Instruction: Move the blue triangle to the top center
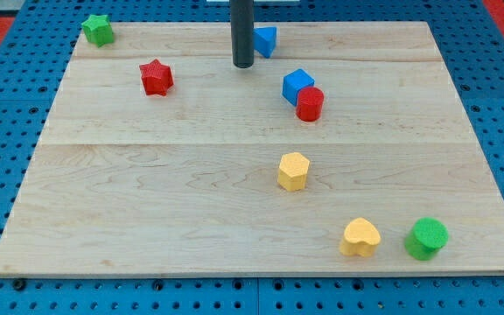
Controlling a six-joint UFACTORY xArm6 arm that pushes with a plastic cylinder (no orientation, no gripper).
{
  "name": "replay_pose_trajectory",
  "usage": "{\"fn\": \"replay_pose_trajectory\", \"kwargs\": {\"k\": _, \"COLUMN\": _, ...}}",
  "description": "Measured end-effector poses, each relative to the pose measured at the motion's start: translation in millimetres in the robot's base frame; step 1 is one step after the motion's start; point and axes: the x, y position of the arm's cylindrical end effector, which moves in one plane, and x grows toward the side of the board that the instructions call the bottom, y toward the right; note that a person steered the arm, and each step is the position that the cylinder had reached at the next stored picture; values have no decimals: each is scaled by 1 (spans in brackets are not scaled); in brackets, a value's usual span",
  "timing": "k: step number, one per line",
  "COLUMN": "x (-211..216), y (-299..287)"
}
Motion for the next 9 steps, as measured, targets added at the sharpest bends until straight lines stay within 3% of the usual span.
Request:
{"fn": "replay_pose_trajectory", "kwargs": {"k": 7, "x": 3, "y": 16}}
{"fn": "replay_pose_trajectory", "kwargs": {"k": 9, "x": 41, "y": 16}}
